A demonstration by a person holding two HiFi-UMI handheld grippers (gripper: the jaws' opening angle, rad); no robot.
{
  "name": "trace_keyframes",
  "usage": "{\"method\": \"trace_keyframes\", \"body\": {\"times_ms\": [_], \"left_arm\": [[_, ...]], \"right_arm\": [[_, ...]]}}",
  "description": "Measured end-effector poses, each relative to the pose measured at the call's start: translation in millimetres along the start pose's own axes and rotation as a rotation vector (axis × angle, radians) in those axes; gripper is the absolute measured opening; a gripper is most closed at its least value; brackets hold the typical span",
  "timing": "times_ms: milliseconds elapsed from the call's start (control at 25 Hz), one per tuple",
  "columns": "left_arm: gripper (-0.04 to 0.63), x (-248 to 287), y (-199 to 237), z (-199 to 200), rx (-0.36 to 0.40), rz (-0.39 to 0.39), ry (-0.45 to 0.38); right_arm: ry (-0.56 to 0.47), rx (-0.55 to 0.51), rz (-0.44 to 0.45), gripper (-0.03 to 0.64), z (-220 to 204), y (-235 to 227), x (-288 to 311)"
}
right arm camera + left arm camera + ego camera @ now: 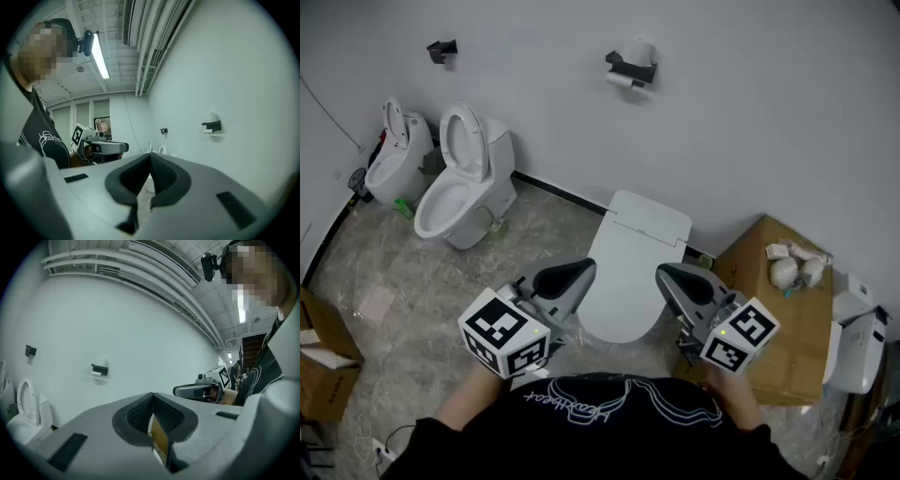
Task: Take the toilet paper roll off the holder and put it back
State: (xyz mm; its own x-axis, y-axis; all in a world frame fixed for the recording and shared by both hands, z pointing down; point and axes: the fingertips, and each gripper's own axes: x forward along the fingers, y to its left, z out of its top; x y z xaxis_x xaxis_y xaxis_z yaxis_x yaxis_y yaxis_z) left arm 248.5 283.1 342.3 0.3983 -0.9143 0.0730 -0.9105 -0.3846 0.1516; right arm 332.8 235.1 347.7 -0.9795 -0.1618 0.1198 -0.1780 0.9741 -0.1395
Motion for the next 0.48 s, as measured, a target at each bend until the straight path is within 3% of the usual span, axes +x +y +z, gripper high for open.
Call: {"method": "trace_keyframes", "body": {"times_ms": [480], "left_arm": [[0.005,-19,29,-2,-0.035,0.022,0.005]], "right_arm": [[-0.002,-0.019,-0.026,-0.003,6,6,21]]}}
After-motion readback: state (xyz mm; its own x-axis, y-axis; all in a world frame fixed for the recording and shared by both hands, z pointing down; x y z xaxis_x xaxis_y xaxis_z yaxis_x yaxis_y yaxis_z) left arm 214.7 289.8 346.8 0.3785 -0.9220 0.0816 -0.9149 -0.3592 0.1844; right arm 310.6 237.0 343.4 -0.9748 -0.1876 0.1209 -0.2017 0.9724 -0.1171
